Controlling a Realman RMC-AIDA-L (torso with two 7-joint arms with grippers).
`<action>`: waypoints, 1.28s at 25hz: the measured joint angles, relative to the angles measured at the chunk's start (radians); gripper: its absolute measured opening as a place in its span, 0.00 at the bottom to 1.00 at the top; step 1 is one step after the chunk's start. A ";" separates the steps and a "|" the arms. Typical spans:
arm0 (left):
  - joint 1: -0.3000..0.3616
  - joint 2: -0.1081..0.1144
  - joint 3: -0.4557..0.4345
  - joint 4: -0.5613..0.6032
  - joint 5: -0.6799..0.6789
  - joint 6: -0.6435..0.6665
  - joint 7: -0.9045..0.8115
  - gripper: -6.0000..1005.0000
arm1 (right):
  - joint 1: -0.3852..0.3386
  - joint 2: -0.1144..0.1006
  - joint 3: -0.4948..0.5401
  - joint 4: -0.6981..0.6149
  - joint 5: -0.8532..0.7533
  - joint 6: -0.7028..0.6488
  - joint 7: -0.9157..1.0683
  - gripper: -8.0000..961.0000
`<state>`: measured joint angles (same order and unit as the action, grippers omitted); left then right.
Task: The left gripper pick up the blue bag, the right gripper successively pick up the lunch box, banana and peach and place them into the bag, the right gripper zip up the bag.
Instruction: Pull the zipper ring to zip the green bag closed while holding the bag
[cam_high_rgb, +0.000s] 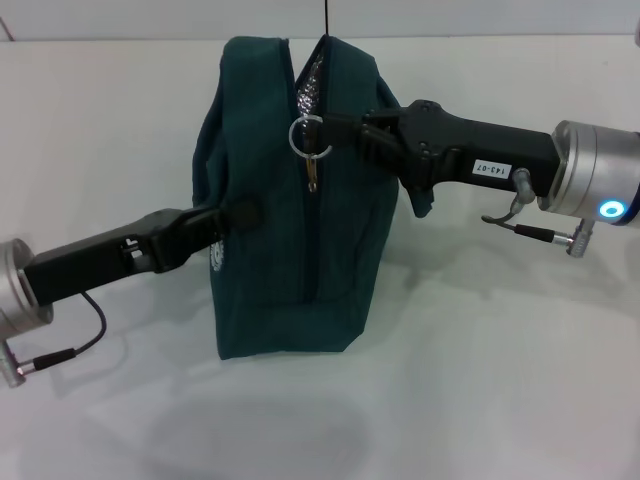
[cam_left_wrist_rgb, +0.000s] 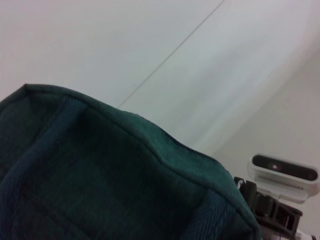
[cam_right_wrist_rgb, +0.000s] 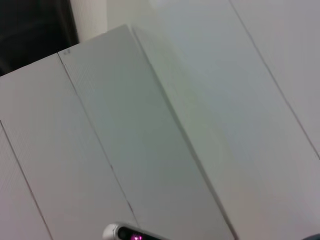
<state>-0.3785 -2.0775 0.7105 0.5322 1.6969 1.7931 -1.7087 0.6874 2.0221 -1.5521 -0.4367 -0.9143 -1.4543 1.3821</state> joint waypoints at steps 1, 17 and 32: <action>0.000 0.000 0.004 -0.002 0.000 0.000 0.004 0.06 | 0.000 0.000 0.000 0.000 0.000 0.000 0.003 0.01; 0.000 0.000 0.021 -0.016 0.023 -0.004 0.018 0.06 | 0.001 -0.005 0.037 -0.011 0.000 -0.033 0.042 0.01; 0.001 -0.002 0.024 -0.032 0.046 0.021 0.023 0.06 | 0.006 -0.006 0.069 -0.003 0.000 -0.016 0.049 0.01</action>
<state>-0.3774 -2.0796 0.7348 0.4999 1.7431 1.8143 -1.6858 0.6935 2.0156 -1.4835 -0.4402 -0.9143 -1.4699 1.4312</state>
